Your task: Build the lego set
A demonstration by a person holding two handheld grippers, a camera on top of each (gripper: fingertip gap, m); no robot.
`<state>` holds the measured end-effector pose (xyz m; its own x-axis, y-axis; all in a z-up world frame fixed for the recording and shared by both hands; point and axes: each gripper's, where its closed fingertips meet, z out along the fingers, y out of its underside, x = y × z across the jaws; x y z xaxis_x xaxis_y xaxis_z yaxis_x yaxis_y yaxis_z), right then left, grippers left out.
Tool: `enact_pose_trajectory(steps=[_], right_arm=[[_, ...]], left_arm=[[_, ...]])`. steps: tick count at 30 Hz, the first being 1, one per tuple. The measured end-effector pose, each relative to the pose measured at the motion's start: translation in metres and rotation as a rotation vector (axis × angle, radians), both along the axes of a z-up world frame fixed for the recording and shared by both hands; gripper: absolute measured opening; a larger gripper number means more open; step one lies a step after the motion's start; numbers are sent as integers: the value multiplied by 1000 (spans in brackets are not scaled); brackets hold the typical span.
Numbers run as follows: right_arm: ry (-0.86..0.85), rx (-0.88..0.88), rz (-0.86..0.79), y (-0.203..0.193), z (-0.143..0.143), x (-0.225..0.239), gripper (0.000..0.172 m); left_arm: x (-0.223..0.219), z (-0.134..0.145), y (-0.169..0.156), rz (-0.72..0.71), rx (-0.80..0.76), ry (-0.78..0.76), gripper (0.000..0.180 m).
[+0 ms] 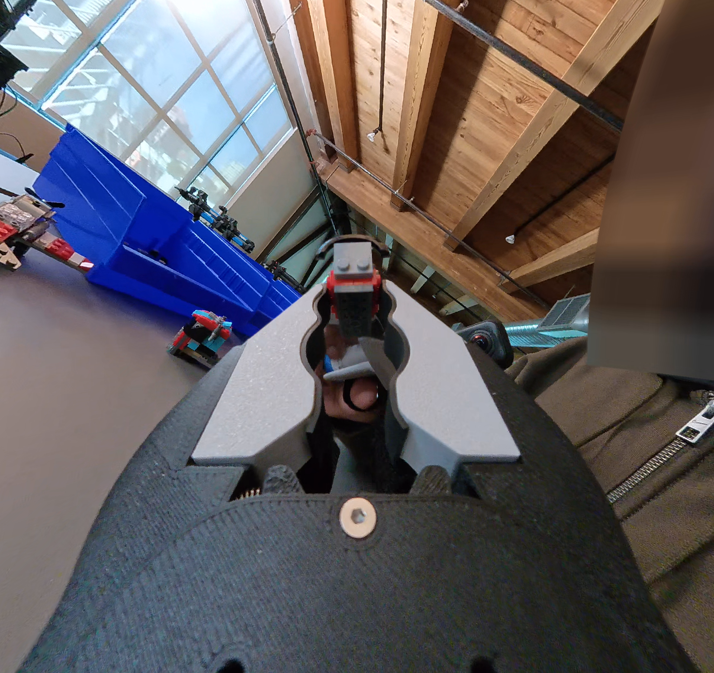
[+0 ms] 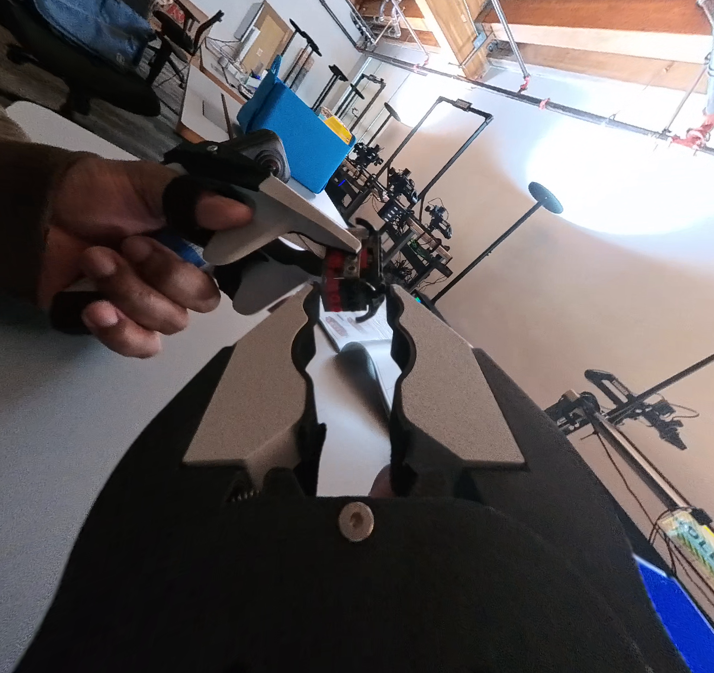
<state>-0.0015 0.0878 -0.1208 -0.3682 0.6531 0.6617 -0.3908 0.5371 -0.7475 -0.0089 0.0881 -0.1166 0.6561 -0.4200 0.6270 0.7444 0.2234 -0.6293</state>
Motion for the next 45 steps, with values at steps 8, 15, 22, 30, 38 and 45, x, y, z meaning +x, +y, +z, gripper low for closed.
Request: enact_pose_trajectory(steps=[8,15,22,30,38,45], right_arm=[[23,74,97,7,2,15,32],[-29,60,105,12,-1,17,34],[-319,-47,8,52,-30,31,42],[-855,-92,-66,68,-111,54,42],[-970,9,-125,62,-139,55,46],[-1010,8,-133,64,-146,53,17]], left_arm=[[19,-4,5,-71,-53,97,25],[22,-6,6,-11,-91,213,24],[2,7,-11,130,-29,233,24],[5,7,-11,183,-54,320,24],[18,9,-12,175,-59,441,25],[18,14,-16,174,-35,477,25]])
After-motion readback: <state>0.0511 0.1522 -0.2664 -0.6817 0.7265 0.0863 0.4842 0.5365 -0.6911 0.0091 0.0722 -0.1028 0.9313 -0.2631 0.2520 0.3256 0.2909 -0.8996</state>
